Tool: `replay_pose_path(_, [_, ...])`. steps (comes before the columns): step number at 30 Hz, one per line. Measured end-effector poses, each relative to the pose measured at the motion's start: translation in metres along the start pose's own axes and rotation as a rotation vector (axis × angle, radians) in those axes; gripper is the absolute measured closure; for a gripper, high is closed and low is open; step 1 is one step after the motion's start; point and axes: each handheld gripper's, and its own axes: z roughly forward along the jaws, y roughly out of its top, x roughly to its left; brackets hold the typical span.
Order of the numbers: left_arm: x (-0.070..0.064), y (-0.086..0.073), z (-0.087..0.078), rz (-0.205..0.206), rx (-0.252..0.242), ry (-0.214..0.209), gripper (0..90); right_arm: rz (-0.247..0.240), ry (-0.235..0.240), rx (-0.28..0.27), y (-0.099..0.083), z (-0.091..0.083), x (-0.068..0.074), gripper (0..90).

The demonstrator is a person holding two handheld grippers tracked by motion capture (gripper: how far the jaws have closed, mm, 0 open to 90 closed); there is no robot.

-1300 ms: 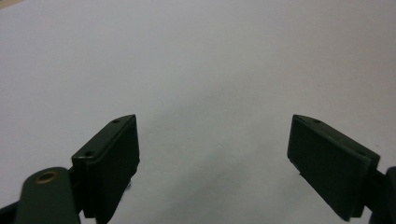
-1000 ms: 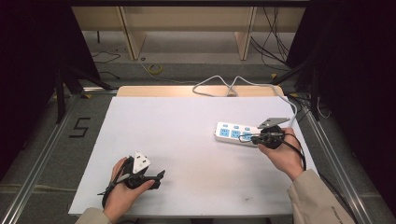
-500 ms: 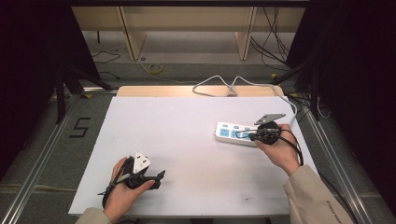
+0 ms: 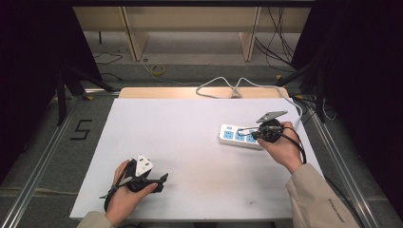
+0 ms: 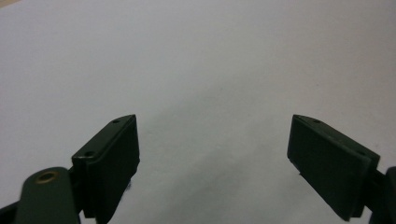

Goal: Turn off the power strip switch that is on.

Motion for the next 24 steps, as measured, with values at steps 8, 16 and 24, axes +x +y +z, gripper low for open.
replay_pose_path(8, [0.000,0.000,0.000,0.002,-0.001,0.000,16.4,-0.005,-0.001,0.007,0.005,0.004,-0.002,90.0])
replay_pose_path(16, [0.000,0.000,0.000,0.002,-0.001,0.000,16.4,-0.009,-0.003,0.017,0.013,0.009,-0.003,90.0])
replay_pose_path(24, [0.000,0.000,0.000,0.002,-0.002,-0.001,16.4,-0.014,0.002,0.031,0.017,0.015,-0.003,90.0])
